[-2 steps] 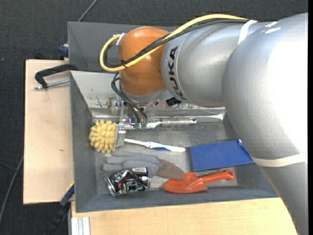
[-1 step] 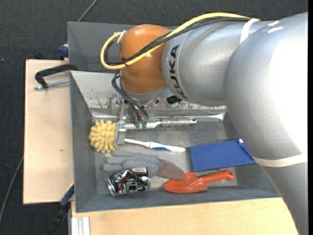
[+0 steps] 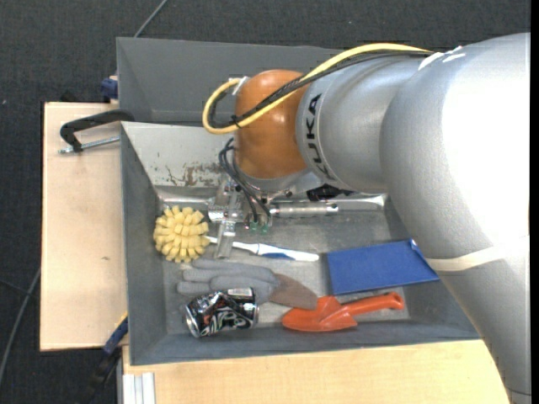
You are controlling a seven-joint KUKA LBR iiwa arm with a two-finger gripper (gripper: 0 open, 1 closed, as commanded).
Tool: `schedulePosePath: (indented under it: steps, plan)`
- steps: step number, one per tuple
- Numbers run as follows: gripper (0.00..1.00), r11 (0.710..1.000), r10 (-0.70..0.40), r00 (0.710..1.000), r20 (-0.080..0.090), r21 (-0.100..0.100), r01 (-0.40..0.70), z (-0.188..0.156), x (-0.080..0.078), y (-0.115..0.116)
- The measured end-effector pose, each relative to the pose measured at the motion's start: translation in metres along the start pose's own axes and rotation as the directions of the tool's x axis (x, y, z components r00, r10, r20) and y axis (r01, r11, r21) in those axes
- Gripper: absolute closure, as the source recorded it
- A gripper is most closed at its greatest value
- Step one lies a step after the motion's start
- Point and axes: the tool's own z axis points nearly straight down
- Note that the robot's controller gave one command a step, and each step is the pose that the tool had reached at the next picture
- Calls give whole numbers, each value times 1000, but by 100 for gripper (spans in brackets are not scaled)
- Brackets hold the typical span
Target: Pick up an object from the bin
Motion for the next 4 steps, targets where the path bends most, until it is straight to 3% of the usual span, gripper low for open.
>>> schedulePosePath:
  steps: [1, 2, 3, 4]
  plan:
    - [0, 996, -87, 996, 16, -5, 87, 15, -6, -9]
    - [0, 998, 60, 998, 7, -8, -60, 12, -4, -28]
    - [0, 997, -77, 997, 21, -4, 77, 12, -8, -14]
    - [100, 998, 56, 998, 15, -18, -56, 8, -6, -23]
